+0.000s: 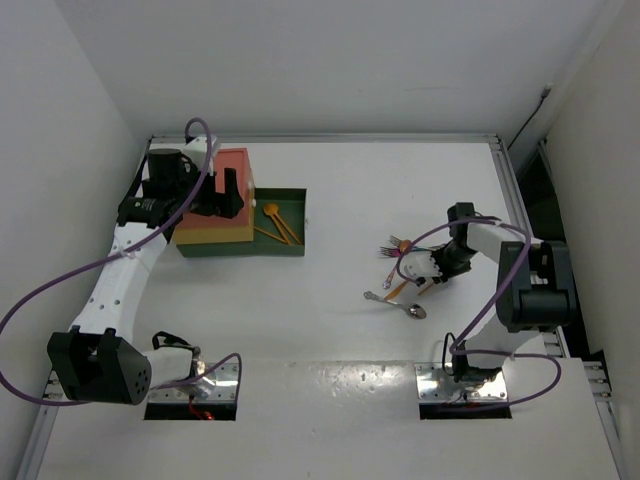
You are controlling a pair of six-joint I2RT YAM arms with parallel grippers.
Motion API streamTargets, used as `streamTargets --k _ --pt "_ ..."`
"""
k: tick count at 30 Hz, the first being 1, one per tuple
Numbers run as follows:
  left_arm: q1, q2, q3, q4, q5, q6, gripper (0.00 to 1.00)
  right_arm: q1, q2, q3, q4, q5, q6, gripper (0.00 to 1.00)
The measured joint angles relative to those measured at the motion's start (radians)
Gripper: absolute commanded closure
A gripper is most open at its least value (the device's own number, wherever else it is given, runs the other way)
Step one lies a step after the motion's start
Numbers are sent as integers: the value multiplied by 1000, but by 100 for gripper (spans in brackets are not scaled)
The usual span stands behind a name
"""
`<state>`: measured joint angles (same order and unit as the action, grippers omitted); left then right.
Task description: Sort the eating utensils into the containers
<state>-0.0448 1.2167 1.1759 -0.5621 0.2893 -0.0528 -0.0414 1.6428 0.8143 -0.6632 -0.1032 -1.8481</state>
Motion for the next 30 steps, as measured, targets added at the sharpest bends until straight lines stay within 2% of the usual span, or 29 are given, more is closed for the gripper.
streamTargets --k 8,11,16,19,21,25,28,30 --pt "0 0 -2 5 -6 0 0 35 -14 -37 9 83 -94 80" --pt "0 0 -2 5 -7 0 0 51 -21 -51 18 106 -107 85" --pt "0 0 -2 5 -9 0 0 68 -39 -75 42 133 -97 99" --pt "0 0 -2 5 -9 0 0 77 -58 -94 65 136 -68 100" --pt "0 0 -2 6 -9 0 0 80 -74 -98 59 117 -32 100" --pt "0 0 -2 6 -9 0 0 98 -154 -82 -78 21 38 100" --pt "0 0 -2 6 -7 0 0 119 -219 16 -188 -67 109 100" --pt "0 0 -2 6 -5 0 0 143 -236 128 -230 -135 233 100"
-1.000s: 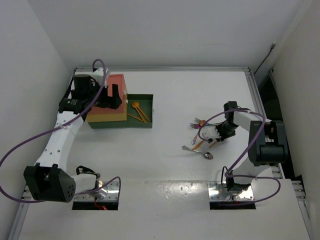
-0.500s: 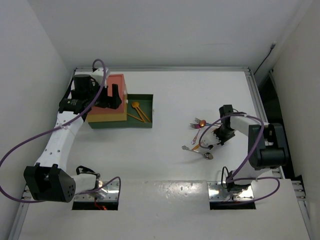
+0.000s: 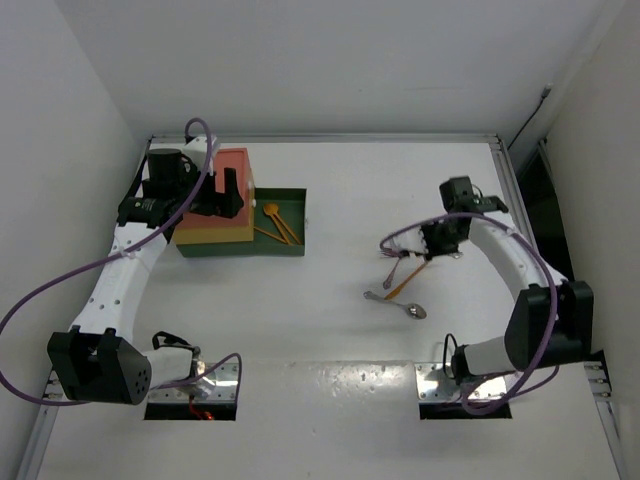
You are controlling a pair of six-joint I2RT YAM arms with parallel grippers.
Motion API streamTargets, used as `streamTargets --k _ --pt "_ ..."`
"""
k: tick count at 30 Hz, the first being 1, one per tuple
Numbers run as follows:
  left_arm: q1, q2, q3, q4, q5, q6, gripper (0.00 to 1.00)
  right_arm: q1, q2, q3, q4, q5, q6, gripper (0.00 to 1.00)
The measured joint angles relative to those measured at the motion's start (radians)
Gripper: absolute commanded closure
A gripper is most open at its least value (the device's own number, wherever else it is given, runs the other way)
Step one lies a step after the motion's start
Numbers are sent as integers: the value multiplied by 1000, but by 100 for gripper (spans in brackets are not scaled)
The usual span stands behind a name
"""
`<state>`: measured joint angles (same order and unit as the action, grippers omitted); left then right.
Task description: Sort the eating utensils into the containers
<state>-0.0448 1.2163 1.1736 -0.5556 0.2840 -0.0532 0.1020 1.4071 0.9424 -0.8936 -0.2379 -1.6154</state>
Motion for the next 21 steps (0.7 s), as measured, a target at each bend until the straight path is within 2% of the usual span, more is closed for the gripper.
streamTargets --k 4,6,9,13,15,21 --pt "0 2 0 2 8 -4 0 68 122 324 -37 -150 363 100" --pt "0 12 9 2 13 -8 0 104 259 531 -51 -235 594 100" --pt "0 41 33 5 23 -10 0 152 479 798 14 -359 946 100" --pt "0 73 60 5 31 -11 0 243 643 880 172 -453 1392 100" --pt "0 79 64 5 34 -12 0 294 689 889 232 -467 1545 100" --pt "0 80 66 3 33 -12 0 436 818 1025 338 -474 1791 100"
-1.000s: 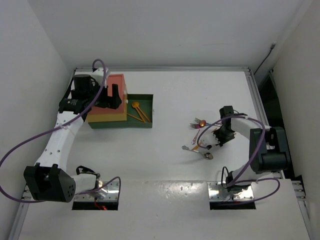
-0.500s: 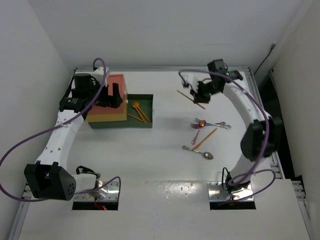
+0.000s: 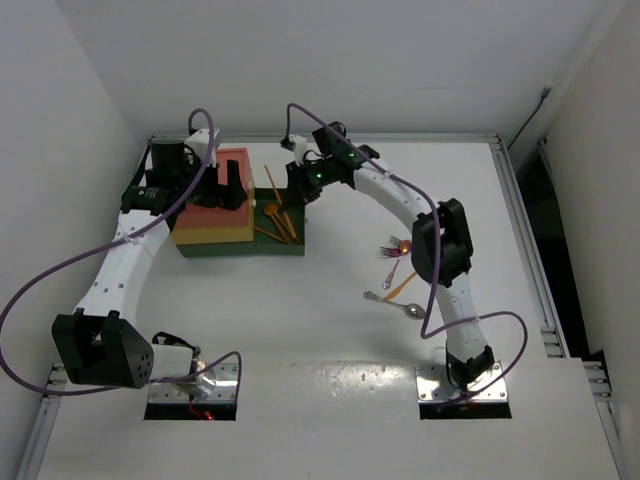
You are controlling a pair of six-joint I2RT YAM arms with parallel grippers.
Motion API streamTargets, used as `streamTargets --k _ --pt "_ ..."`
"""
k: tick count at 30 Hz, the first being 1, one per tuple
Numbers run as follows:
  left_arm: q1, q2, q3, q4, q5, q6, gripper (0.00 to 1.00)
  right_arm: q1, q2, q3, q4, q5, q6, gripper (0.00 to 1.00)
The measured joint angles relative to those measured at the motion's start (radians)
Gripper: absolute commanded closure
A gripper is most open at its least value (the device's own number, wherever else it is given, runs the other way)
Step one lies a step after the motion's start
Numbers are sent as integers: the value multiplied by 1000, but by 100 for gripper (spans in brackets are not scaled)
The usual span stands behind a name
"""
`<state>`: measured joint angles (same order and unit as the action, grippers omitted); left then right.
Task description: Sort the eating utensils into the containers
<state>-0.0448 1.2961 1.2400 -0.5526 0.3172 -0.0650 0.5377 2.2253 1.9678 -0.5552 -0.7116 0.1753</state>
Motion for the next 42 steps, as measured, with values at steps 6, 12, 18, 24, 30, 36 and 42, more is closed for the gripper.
streamTargets --k 6,12,18,24,30,36,42 --pt "0 0 0 0 0 0 0 61 94 91 48 6 69 100" --pt "0 1 0 0 0 1 0 73 165 105 44 70 70 100" --pt "0 1 0 0 0 1 0 75 173 118 20 162 53 29" --pt "0 1 1 0 0 0 0 91 151 144 -39 239 -12 26" --pt "0 -5 18 -18 -22 -21 0 93 -87 31 -101 380 -44 25" --pt "0 -31 20 -30 -107 -69 0 61 -480 -194 -118 547 -184 28" --pt "0 -37 47 -72 -182 -32 0 1 -745 -637 -175 661 -414 42"
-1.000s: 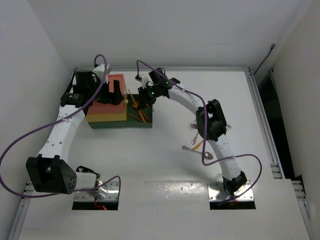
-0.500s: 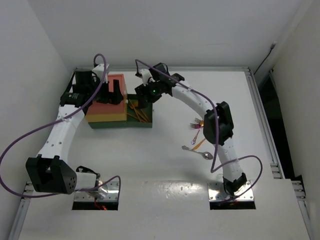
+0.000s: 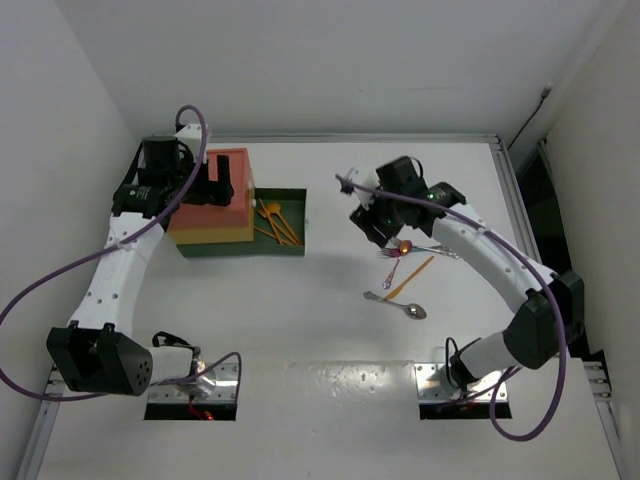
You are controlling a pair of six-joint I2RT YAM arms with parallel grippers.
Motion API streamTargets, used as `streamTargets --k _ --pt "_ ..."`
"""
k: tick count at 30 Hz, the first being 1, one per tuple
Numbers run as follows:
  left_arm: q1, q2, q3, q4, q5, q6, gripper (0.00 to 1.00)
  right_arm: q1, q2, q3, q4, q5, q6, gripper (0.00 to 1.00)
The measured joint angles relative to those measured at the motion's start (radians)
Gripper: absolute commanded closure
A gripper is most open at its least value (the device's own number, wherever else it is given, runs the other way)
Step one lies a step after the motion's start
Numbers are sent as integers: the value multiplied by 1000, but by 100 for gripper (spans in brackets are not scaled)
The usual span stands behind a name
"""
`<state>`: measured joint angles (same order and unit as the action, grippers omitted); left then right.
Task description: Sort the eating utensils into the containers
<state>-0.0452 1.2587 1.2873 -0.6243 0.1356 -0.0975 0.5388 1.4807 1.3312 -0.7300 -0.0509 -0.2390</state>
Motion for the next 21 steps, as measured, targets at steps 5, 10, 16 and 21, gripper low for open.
streamTargets --k 5,10,16,21 --pt "-5 0 110 -93 166 148 0 -46 -49 -285 -92 76 -274 65" --pt "-29 3 214 -145 319 215 0 -91 -92 -390 -148 141 -539 59" --pt "-47 11 229 -188 384 253 0 -133 -73 -401 -121 164 -795 56" --pt "-47 19 220 -207 385 262 0 -153 27 -401 -65 163 -943 59"
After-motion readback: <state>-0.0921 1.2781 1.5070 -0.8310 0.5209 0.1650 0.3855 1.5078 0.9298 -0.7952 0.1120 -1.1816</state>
